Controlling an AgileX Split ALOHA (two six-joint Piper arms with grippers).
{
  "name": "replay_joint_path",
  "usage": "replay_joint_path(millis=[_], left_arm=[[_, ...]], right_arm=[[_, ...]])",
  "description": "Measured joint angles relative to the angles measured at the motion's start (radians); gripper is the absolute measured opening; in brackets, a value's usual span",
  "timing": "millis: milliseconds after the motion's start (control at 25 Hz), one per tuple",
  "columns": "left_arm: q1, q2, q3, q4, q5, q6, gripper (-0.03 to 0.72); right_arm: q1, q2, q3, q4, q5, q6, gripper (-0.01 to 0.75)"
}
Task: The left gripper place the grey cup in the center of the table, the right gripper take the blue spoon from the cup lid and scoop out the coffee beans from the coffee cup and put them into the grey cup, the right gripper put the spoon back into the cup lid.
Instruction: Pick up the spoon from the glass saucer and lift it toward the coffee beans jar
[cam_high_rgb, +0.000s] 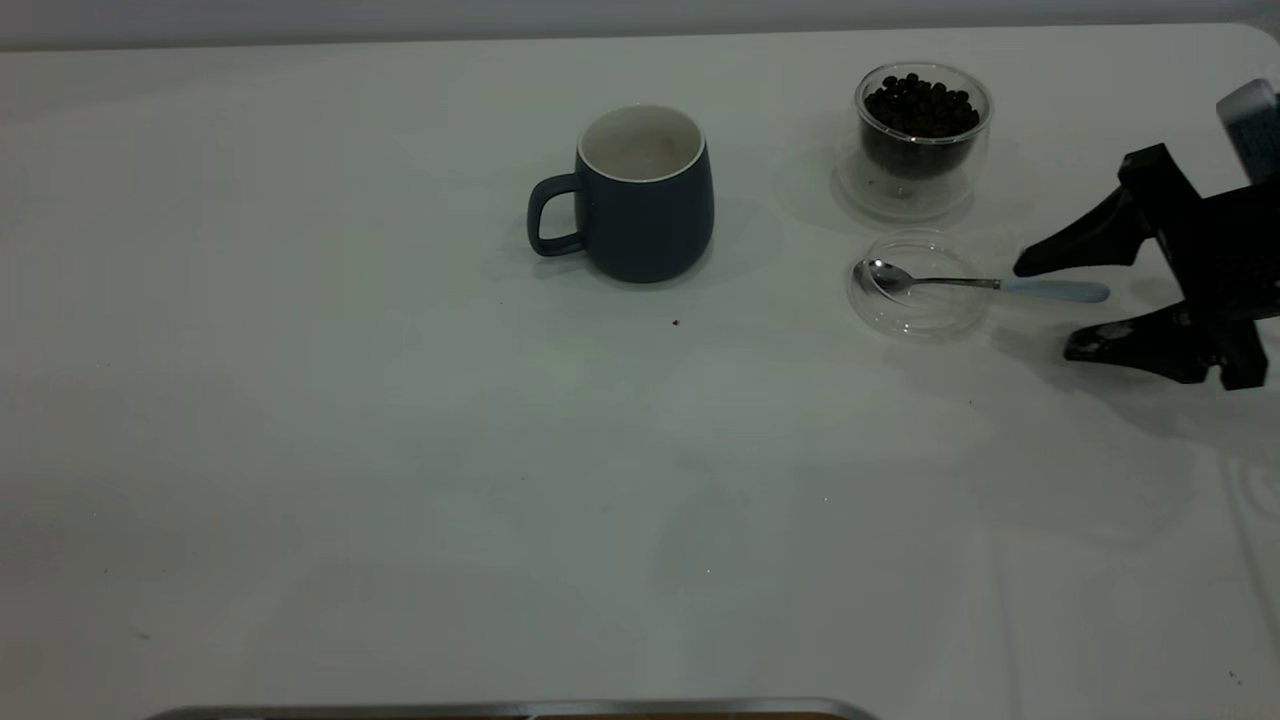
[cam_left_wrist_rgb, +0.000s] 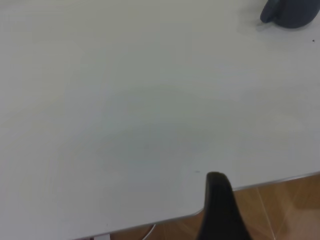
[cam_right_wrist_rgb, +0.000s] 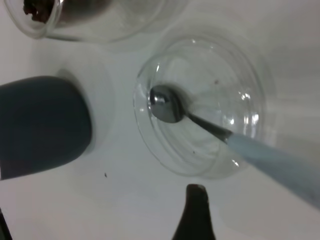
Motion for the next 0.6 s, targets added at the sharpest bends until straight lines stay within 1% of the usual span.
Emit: replay_joint_path(millis=[120,240,360,600], left_arm=[[0.0,0.0,0.0,0.0,0.0,0.0,0.555],[0.0,0.0,0.0,0.0,0.0,0.002,0.555],[0.0,0.0,0.0,0.0,0.0,0.002,0.555],[0.0,0.0,0.0,0.0,0.0,0.002,0.555]], right_arm=[[0.0,0.031,-0.026,0.0,0.029,-0.024,0.677],[0.0,0.044,-0.042,0.0,0.042,-0.048,0.641],[0.0,0.045,-0.05,0.0,0.046,-0.064,0.573],[-0.001,0.045,-0.052,0.0,0.048,-0.095,0.4]])
